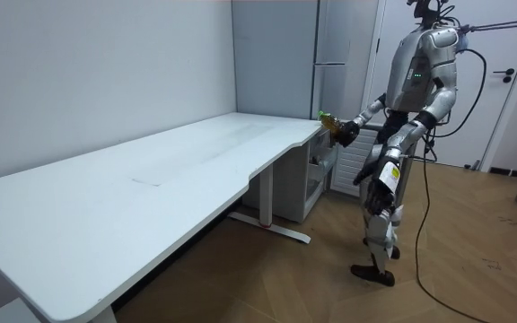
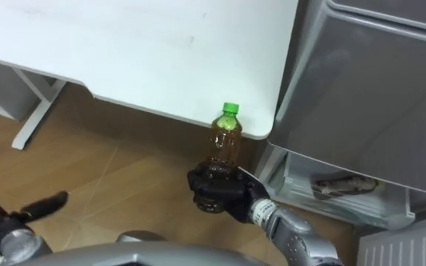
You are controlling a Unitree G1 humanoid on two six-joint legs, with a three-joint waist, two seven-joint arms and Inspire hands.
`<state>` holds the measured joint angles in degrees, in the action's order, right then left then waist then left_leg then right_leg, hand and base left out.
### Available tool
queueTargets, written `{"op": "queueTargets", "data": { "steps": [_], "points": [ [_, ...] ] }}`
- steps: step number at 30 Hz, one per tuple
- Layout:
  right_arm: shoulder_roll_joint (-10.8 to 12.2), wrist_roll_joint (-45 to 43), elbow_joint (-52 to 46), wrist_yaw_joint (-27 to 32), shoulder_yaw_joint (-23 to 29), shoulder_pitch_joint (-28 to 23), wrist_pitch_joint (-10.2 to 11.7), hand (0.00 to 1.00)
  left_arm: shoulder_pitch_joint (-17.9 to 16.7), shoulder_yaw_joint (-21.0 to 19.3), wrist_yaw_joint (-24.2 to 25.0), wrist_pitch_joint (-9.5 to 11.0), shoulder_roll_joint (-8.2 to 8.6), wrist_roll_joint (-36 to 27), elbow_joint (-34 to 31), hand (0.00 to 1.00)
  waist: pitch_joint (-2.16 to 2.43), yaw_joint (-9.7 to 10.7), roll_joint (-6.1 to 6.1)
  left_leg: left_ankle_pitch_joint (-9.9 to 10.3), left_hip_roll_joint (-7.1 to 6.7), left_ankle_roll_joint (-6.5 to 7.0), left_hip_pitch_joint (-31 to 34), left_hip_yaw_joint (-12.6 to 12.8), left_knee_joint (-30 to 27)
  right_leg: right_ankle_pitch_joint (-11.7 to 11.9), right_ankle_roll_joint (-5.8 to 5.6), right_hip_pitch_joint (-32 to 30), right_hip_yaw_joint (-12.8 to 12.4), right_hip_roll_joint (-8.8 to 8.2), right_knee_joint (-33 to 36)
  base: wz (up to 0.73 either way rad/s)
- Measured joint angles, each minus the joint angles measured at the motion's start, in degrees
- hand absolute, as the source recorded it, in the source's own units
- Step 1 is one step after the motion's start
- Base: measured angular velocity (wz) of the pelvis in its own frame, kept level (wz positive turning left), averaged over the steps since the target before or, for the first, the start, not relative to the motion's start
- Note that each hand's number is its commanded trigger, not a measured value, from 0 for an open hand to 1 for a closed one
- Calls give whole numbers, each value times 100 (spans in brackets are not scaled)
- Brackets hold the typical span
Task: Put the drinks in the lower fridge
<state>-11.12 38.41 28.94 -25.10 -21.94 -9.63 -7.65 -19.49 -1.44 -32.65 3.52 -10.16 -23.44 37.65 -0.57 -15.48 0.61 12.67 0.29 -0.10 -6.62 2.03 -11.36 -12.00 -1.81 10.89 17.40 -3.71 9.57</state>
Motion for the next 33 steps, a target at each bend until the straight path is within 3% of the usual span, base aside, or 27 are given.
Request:
{"op": "queueTargets", "data": {
  "steps": [4,10,16,20,21,22,28,33],
  "points": [
    [-62,1,-1,3,16,3,-16,100,-123,53,445,-300,-4,-5,729,0,0,230,22,-1,-10,2,7,21,4,0,0,11,-13,-8,-1,0],
    [-220,130,0,-5,19,5,-91,100,-68,192,1153,-644,2,-3,1539,0,-6,364,-10,9,3,8,27,84,-13,4,5,6,-42,-8,4,-3],
    [-314,126,-2,-1,155,5,-126,100,-71,236,1823,-979,46,-153,2007,0,0,688,-145,15,4,16,30,121,-35,10,13,-7,-146,-2,16,-5],
    [-349,126,-1,12,191,-19,-133,100,-16,241,2129,-1196,57,-158,2207,0,6,801,-158,15,20,15,32,181,-33,15,21,-37,-182,8,25,-8],
    [-357,126,-1,23,212,-21,-180,100,-15,239,2243,-1258,57,-142,2211,0,37,820,-147,14,30,14,71,215,-31,24,27,-95,-214,15,30,-14],
    [-351,126,-2,23,278,-42,-218,100,-10,240,2379,-1321,59,-124,2216,0,38,822,-142,14,41,13,74,259,-31,38,29,-113,-277,25,25,-15],
    [-329,128,0,292,572,-59,-339,100,115,326,2945,-1484,53,52,2299,0,47,1012,-125,15,73,14,94,389,-30,82,31,-183,-348,39,25,-10],
    [-220,129,47,640,576,-60,-448,100,274,610,2925,-1557,7,53,2345,0,52,1202,-114,16,95,12,92,429,-25,95,48,-214,-422,66,28,-7]
  ]
}}
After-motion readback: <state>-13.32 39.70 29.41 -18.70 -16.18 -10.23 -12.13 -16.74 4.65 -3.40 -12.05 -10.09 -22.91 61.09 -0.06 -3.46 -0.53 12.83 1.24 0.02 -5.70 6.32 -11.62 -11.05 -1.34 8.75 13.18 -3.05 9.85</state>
